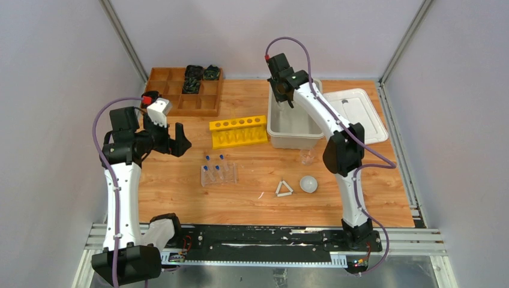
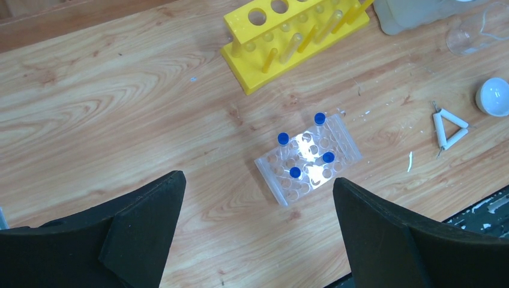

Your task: Organize the chemistry lab equipment

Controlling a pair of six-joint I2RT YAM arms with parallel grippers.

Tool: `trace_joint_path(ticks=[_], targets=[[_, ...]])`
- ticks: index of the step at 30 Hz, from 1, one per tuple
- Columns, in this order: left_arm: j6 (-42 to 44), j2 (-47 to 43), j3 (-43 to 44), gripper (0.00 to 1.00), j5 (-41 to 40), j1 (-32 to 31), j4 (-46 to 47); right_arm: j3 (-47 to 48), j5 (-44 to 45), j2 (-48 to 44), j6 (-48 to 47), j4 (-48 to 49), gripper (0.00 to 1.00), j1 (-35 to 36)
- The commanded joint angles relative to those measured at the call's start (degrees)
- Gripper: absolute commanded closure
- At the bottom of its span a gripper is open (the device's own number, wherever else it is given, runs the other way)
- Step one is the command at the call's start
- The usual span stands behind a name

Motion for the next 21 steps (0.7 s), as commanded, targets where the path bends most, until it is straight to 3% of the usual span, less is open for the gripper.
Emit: trace_joint_path(ticks=[1, 10, 16, 21], targets=[[1.78, 0.41, 0.49, 0.00, 1.26, -0.13, -0.32, 6.77, 1.24, 5.06, -3.37, -0.77, 1.00, -2.35], [1.87, 1.64, -0.37, 0.00, 2.49, -0.13, -0.20, 8.40, 2.47, 15.29, -10.38, 5.16, 1.00, -3.12], [1.57, 1.67, -0.82, 0.00, 2.60, -0.08, 0.40, 9.42, 0.45, 17.95, -9.93, 7.26, 1.00, -3.41], [1.03, 1.89, -0.91, 0.00, 3.22, -0.08, 0.51, 9.34, -1.65, 16.35, -8.38, 9.26, 0.72, -3.39]])
